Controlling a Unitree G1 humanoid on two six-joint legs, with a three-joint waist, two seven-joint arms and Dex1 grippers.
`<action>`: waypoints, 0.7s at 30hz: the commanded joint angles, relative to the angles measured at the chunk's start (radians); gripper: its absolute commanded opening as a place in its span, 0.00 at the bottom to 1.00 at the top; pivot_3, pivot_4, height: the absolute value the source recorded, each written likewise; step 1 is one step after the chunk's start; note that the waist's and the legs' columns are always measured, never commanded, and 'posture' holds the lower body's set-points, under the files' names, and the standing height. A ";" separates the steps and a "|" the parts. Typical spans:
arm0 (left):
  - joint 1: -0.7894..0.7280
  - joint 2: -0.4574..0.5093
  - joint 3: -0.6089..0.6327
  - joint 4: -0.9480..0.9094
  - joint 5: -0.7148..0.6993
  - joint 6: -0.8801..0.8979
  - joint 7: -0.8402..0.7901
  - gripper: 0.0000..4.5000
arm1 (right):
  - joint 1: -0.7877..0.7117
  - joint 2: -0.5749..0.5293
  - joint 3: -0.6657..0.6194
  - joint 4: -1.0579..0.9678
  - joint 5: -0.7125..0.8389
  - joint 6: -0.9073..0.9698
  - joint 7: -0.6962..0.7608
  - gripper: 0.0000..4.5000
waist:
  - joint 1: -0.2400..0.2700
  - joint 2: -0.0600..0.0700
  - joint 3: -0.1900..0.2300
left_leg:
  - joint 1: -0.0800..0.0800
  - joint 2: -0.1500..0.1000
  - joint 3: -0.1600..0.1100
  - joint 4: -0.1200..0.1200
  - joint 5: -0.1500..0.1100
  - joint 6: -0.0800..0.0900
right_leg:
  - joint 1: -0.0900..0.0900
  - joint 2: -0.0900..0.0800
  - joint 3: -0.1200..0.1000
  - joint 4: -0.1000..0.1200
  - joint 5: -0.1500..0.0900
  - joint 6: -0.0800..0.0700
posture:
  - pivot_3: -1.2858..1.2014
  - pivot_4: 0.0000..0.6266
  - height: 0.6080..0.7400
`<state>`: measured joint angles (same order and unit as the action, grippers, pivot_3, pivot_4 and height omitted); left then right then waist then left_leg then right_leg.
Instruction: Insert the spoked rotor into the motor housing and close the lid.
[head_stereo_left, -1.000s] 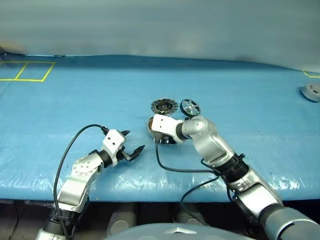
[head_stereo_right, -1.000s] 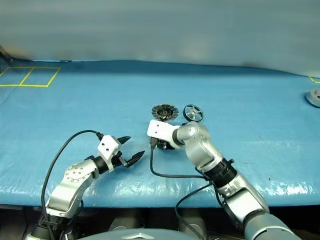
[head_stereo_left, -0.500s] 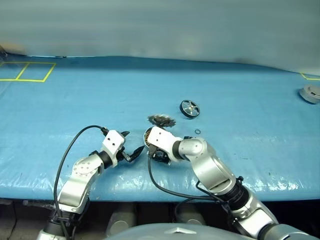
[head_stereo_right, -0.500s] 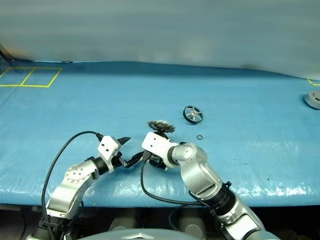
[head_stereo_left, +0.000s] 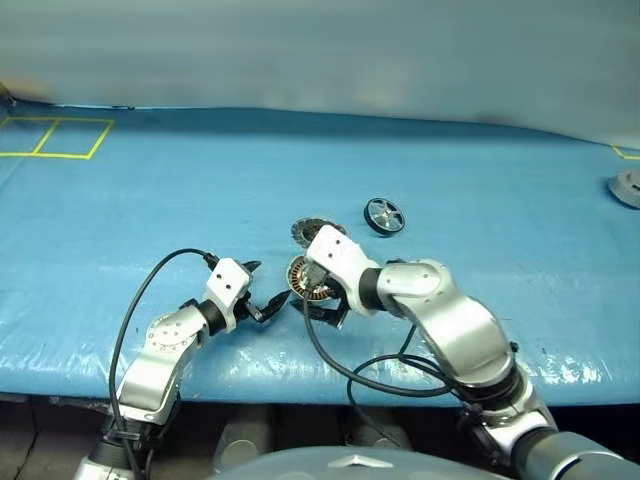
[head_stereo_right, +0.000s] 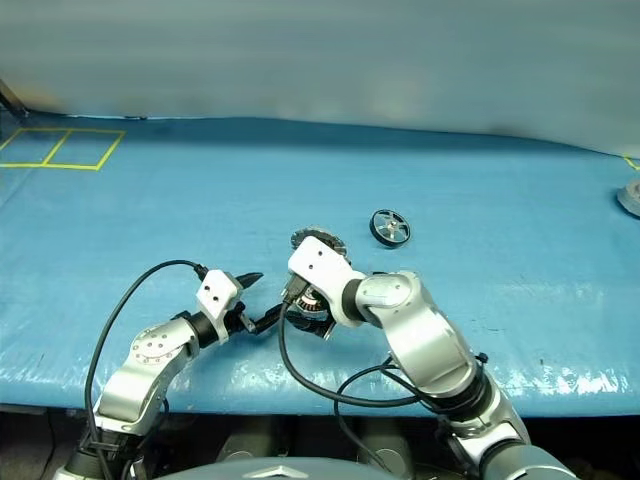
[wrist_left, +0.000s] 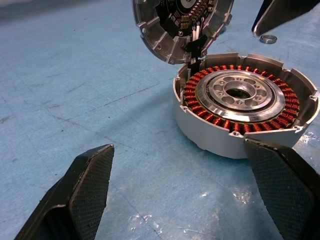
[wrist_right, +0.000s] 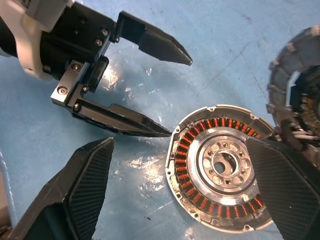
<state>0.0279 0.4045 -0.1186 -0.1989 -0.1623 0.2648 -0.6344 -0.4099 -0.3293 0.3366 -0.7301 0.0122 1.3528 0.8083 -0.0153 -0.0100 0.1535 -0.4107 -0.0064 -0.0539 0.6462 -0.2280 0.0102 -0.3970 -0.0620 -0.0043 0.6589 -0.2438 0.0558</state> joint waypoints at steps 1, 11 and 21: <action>0.022 0.023 -0.007 -0.044 -0.018 -0.051 -0.047 1.00 | 0.145 -0.049 -0.155 -0.009 0.072 -0.217 0.007 0.99 | 0.001 0.000 0.000 | -0.002 0.000 0.000 0.000 0.000 0.000 | 0.000 0.000 0.000 0.000 0.000 0.000 | 0.52 0.24 1.00; 0.072 0.032 -0.025 -0.052 -0.027 -0.199 -0.122 1.00 | 0.352 0.141 -0.346 0.308 -0.032 -0.579 -0.457 0.99 | -0.002 0.002 0.003 | -0.001 0.004 0.004 0.000 0.000 0.000 | -0.001 0.001 0.002 0.001 -0.005 -0.002 | 0.52 0.24 1.00; 0.088 0.015 -0.021 -0.065 -0.043 -0.180 -0.111 1.00 | 0.356 0.277 -0.418 0.497 -0.008 -0.760 -0.665 0.99 | -0.002 0.003 0.003 | -0.001 0.004 0.006 0.000 0.000 0.000 | -0.001 0.002 0.004 0.001 -0.001 0.001 | 0.52 0.24 1.00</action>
<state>0.1155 0.4244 -0.1390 -0.2120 -0.1921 0.0937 -0.7506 -0.0504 -0.0595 -0.0620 -0.2323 -0.0090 0.6273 0.1621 -0.0174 -0.0069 0.1568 -0.4117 -0.0028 -0.0481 0.6467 -0.2279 0.0107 -0.3984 -0.0605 -0.0002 0.6602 -0.2446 0.0569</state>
